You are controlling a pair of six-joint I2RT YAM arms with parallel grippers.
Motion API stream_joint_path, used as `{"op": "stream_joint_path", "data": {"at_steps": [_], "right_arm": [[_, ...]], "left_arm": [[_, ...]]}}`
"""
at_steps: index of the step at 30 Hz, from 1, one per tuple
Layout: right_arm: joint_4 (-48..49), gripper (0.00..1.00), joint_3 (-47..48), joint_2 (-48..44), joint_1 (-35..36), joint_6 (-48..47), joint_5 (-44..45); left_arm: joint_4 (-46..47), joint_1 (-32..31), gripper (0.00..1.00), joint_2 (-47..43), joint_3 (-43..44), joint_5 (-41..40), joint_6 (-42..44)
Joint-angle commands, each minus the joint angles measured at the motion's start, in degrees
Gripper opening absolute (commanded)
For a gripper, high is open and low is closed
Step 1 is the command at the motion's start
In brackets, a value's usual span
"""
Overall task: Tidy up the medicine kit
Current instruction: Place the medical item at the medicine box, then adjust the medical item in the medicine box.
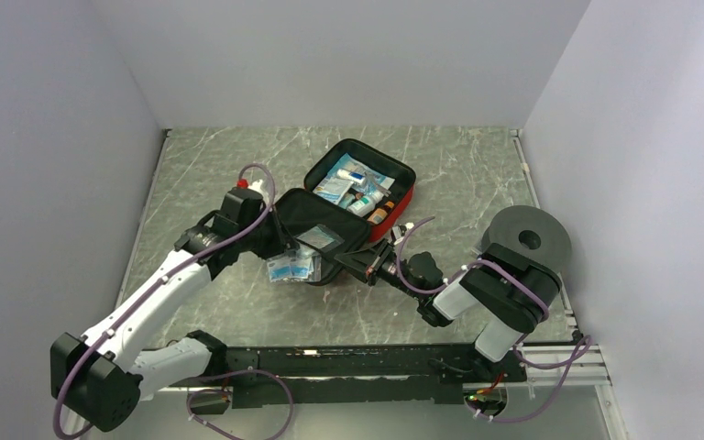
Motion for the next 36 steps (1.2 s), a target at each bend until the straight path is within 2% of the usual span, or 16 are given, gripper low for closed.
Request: {"op": "stream_joint_path", "data": {"at_steps": [1,4,8,10,15,23,29,36], "right_arm": [[17.77,0.00,1.88,-2.28,-0.60,-1.25,2.16],[17.81,0.00,1.71,-2.45,-0.72,-1.39,2.33],[17.78,0.00,1.72,-2.30,-0.81,-1.29,2.25],[17.79,0.00,1.76,-2.15,-0.88,-1.22,2.18],[17.78,0.00,2.02,-2.10,-1.07,-0.91,2.05],[17.78,0.00,2.72,-1.91,-1.27,-0.80,1.72],[17.83,0.00,3.41,-1.29,-1.30,-0.67,1.33],[17.82,0.00,3.19,-1.74,-1.28,-0.81,1.24]], "left_arm": [[0.29,0.24,0.11,-1.57,4.01,0.37,2.73],[-2.23,0.28,0.33,-3.51,4.23,-0.13,3.66],[-7.15,0.29,0.52,-6.44,4.92,-1.78,4.88],[-10.03,0.29,0.56,-8.06,5.41,-2.66,5.31],[-17.75,0.30,0.59,-13.60,5.42,-4.96,5.84],[-24.83,0.32,0.66,-26.81,-2.43,-7.24,1.22],[-23.34,0.29,0.71,-30.81,-7.02,-6.89,-1.13],[-16.19,0.28,0.72,-27.96,-9.06,-4.69,-2.08]]}}
